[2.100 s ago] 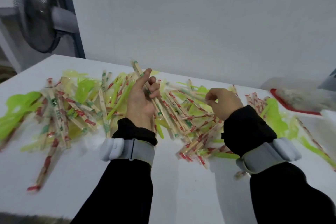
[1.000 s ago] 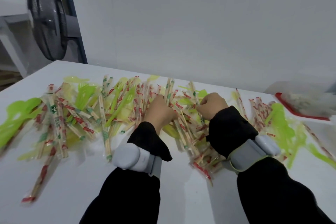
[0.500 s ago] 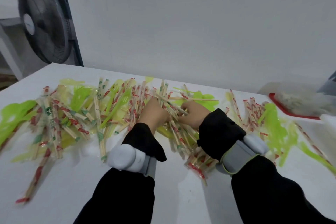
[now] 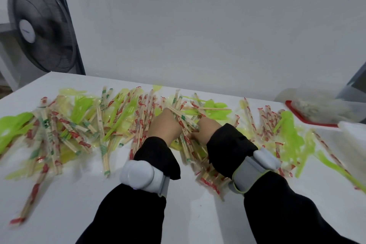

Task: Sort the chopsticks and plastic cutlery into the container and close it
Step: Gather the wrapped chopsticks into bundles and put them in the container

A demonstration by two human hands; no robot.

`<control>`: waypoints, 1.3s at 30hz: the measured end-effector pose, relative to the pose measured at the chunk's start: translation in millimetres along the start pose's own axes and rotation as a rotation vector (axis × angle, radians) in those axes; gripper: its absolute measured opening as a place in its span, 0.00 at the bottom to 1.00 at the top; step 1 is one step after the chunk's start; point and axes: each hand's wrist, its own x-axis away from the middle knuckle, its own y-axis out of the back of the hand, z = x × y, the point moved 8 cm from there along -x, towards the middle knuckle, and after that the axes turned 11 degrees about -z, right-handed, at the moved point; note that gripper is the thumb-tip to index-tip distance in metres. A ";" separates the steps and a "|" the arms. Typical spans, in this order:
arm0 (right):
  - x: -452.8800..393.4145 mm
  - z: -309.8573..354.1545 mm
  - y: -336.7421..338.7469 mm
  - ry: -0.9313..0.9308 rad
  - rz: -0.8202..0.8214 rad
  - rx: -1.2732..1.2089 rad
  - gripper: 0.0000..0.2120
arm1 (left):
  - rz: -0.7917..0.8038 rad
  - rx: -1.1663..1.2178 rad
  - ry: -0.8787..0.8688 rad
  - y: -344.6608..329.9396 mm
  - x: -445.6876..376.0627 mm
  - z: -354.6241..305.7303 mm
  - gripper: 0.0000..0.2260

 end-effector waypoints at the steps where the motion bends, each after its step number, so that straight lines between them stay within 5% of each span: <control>1: -1.4 -1.8 -1.6 -0.008 0.002 -0.024 0.19 | 0.001 0.011 0.012 -0.7 -0.1 0.5 0.19; 5: -1.0 -0.7 -5.9 0.002 0.022 -0.088 0.08 | 0.000 0.137 0.095 2.4 -2.6 4.6 0.24; 8: 2.3 5.0 -7.4 0.026 0.030 -0.101 0.12 | -0.011 0.328 0.186 8.4 -6.6 11.9 0.30; 12: 6.4 15.7 -8.2 0.039 0.065 -0.084 0.11 | -0.015 0.390 0.208 16.4 -3.6 13.0 0.16; 19: 3.9 8.7 11.0 0.060 0.035 0.094 0.14 | -0.068 0.444 0.237 21.0 -6.5 21.2 0.32; 24: 5.5 -5.1 48.4 0.061 -0.031 0.175 0.13 | -0.119 0.492 0.270 27.7 -4.4 25.3 0.32; 29: 5.2 -14.7 74.3 -0.027 -0.116 -0.169 0.08 | -0.069 0.764 0.336 24.7 -3.9 17.3 0.06; 34: 2.5 -36.9 77.8 -0.161 -0.217 -0.387 0.06 | 0.059 1.281 0.510 10.9 7.2 -4.9 0.10; 39: 8.8 -53.3 106.0 -0.247 -0.467 -0.643 0.09 | 0.008 1.401 0.563 2.5 13.7 -17.1 0.08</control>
